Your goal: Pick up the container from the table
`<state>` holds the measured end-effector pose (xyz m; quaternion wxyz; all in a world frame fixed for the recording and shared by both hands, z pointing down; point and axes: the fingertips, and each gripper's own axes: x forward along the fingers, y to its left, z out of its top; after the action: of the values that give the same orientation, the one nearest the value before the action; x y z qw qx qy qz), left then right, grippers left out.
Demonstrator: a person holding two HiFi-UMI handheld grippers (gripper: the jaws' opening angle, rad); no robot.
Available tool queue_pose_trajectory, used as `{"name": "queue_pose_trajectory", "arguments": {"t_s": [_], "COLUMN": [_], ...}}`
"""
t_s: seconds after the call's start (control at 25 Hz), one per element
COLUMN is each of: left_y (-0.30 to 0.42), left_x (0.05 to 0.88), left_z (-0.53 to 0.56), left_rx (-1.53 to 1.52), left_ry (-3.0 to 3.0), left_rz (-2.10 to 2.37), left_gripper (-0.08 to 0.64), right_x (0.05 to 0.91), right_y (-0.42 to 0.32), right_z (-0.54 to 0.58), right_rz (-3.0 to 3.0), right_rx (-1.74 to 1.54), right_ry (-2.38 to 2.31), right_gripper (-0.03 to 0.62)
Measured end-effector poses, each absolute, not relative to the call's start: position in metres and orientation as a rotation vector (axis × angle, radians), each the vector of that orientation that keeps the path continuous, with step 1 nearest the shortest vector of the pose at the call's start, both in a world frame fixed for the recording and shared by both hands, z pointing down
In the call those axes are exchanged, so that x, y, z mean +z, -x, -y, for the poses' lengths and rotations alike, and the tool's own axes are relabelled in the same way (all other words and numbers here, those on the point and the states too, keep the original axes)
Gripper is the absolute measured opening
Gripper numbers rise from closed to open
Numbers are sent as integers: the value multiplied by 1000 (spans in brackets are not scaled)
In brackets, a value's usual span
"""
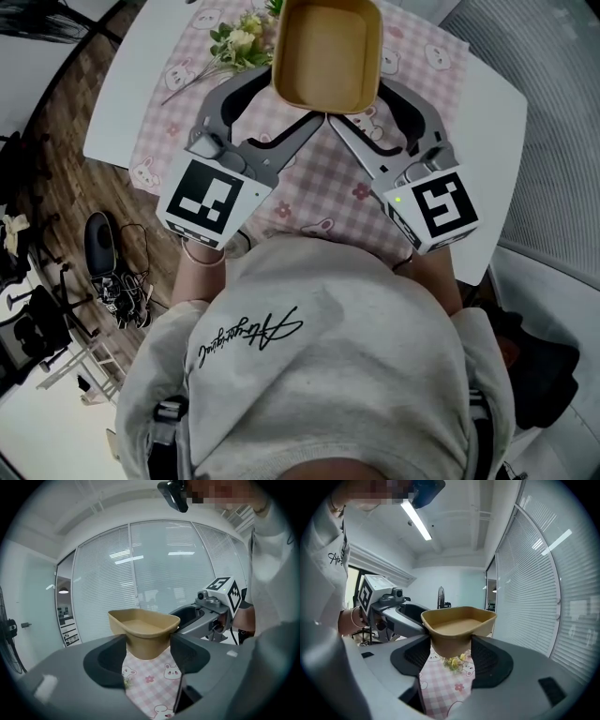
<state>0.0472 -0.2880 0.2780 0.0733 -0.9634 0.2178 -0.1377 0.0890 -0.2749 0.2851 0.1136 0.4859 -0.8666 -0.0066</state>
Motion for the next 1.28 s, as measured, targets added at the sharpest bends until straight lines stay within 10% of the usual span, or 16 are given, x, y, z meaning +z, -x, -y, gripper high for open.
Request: {"name": "queue_pose_trajectory", "arguments": {"t_s": [1.28], "left_y": [-38], "left_x": [262], "left_z": [301], "left_rx": [-313], "left_ry": [2904], "left_rz": [-565], "left_gripper": [284], "right_x": [271], "right_y": [-78], "right_z": [285], "right_rz": [2523], "right_rx": [-36], "right_ry": [-1482], "right_gripper": [273]}}
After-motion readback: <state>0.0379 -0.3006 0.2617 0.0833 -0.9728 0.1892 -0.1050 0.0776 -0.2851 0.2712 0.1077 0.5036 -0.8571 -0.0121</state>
